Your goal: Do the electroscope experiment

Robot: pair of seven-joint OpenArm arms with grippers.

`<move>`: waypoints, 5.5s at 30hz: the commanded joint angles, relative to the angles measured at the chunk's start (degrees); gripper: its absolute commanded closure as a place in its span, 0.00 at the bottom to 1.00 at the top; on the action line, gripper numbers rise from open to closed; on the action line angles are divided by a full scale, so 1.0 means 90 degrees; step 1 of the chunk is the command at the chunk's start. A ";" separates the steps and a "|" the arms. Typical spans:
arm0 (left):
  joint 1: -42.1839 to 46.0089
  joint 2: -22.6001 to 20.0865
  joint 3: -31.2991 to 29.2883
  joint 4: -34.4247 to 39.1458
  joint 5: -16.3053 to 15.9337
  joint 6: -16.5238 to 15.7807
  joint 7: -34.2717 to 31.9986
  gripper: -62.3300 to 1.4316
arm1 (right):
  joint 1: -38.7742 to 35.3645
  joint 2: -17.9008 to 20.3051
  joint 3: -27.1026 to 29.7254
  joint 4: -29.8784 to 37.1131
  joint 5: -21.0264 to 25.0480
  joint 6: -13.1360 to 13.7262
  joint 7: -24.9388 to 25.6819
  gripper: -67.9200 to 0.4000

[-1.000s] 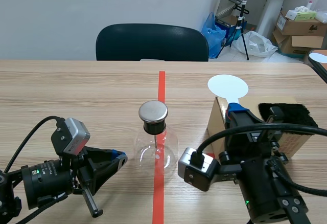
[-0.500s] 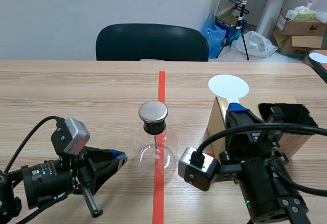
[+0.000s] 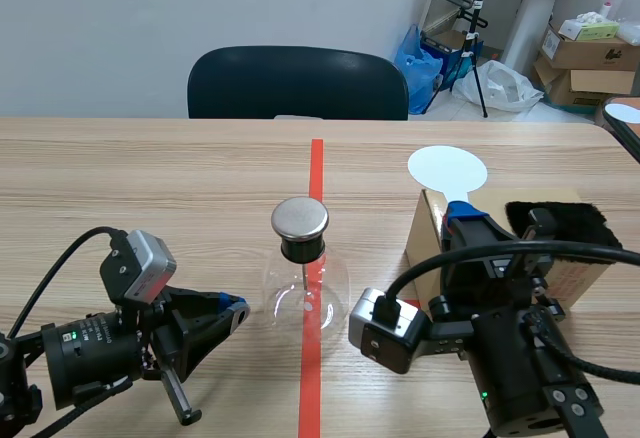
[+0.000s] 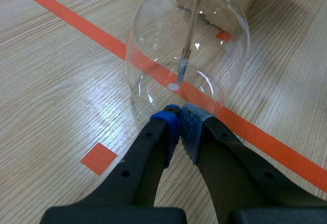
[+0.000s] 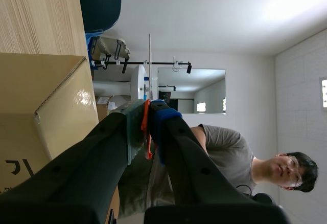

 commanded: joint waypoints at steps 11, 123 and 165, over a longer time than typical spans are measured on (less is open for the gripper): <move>-0.0019 0.0029 -0.0012 0.0146 -0.0044 -0.0039 -0.0109 0.93 | 0.0078 0.0066 0.0024 0.0051 -0.0053 -0.0090 -0.0039 0.98; 0.4775 -0.1717 -0.3181 0.4119 0.0291 -0.0777 -0.2441 0.93 | -0.0894 -0.1719 0.5967 -0.2186 0.1639 -0.0889 0.6972 0.98; 0.4738 -0.1700 -0.3179 0.4119 0.0811 -0.0294 -0.3058 0.00 | -0.1025 -0.1831 0.5926 -0.2208 0.1501 -0.0447 0.7444 0.98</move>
